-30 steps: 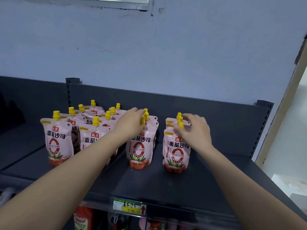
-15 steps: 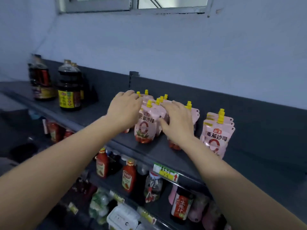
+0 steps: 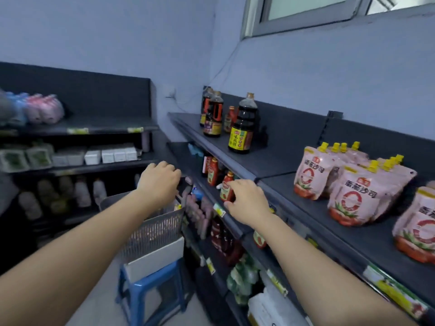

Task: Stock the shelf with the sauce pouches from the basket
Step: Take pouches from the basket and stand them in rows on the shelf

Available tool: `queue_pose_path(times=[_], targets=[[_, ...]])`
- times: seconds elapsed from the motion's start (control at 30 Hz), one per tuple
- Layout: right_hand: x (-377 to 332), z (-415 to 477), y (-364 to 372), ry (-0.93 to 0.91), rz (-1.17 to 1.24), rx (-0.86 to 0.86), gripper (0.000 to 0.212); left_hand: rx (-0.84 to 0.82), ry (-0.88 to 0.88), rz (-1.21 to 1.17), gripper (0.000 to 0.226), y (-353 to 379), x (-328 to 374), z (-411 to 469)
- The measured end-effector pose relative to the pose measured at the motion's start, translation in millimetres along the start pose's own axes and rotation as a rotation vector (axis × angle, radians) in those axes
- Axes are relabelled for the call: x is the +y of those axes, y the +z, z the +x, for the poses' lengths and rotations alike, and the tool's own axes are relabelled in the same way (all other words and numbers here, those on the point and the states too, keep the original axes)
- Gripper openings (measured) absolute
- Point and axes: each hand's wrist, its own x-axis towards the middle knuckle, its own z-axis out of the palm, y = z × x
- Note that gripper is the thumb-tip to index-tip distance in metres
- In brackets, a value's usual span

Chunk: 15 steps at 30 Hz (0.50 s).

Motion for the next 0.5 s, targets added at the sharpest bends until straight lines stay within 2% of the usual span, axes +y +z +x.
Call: queue_pose_path(times=[0.17, 0.27, 0.4, 0.5], targets=[[-52.8, 61.7, 56.4, -0.078, 0.069, -0.074, 0.045, -0.13, -0.118, 0.012, 0.037, 57.9, -80.7, -8.0], [-80.2, 98.8, 90.0, -0.102, 0.09, -0.114, 0.038, -0.182, -0.15, 0.027, 0.034, 95.1, -119.2, -4.1], [-107.2, 141.9, 132.7, -0.093, 0.075, -0.203, 0.035, -0.259, -0.173, -0.014, 0.028, 142.7, -156.0, 5.9], [-113.9, 166.8, 162.0, -0.097, 0.076, -0.261, 0.035, -0.282, -0.17, -0.038, 0.032, 175.2, -172.0, 16.6]])
